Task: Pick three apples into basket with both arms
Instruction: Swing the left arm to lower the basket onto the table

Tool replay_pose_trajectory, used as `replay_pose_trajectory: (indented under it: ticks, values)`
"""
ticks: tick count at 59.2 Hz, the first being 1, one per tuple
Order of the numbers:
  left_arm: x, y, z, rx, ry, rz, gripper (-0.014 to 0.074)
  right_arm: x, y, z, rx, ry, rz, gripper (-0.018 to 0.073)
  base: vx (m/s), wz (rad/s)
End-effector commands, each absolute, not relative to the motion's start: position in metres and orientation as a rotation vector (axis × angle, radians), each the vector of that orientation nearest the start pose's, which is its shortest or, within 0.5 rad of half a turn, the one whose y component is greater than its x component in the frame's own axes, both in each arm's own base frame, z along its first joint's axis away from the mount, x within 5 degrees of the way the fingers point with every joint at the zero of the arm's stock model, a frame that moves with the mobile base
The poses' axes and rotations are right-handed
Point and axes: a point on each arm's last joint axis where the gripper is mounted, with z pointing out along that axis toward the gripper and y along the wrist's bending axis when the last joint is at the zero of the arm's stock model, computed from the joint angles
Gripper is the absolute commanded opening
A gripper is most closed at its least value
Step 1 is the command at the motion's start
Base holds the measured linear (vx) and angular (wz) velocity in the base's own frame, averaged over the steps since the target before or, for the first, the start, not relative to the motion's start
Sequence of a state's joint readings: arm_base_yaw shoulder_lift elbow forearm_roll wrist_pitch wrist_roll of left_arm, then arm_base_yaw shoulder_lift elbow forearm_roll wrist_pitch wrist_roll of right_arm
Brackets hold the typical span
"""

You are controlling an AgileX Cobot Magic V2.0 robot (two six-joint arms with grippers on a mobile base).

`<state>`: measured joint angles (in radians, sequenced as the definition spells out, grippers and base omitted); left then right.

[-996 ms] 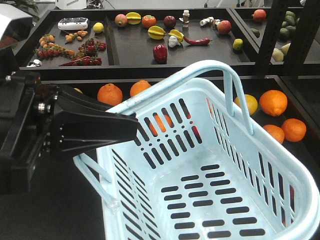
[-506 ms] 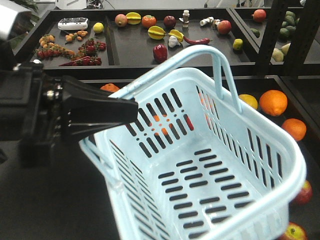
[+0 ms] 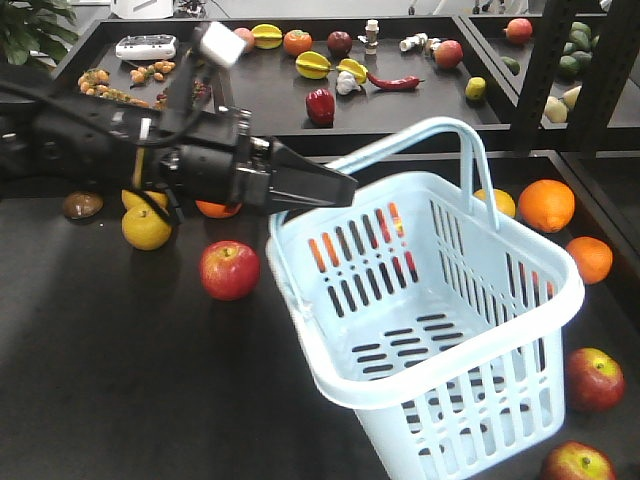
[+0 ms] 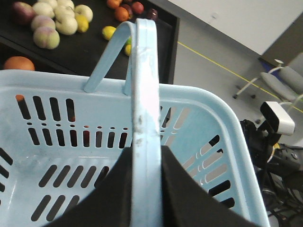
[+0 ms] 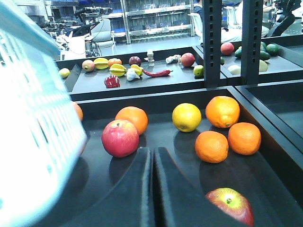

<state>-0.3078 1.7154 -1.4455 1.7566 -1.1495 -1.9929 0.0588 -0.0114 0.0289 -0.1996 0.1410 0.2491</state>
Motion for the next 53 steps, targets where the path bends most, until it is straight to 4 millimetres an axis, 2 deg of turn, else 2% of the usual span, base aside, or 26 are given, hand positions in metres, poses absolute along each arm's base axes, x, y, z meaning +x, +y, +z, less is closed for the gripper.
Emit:
replay_pose_trajectory:
  ticks: [1,11,24,34,53]
  values:
    - [0.332,-0.193,0.362,1.047,1.764,-1.360,-0.0006,0.056,0.002,0.195,-0.002,1.566,0.067,-0.0005,0.00,0.00]
    - [0.368,-0.205,0.337,1.061,1.766,-1.348,-0.0006,0.056,0.002,0.195,-0.002,1.566,0.067,-0.0005,0.00,0.00]
    - [0.388,-0.211,0.307,1.046,1.813,-1.359,-0.0006,0.056,0.002,0.195,-0.002,1.566,0.067,-0.0005,0.00,0.00]
    - [0.391,-0.211,0.304,1.105,1.749,-1.290,-0.0006,0.056,0.002,0.195,-0.002,1.566,0.067,-0.0005,0.00,0.00]
    - [0.404,-0.198,0.303,1.034,1.758,-1.184,-0.0003,0.056,0.002,0.195,-0.002,1.566,0.067,-0.0005,0.00,0.00]
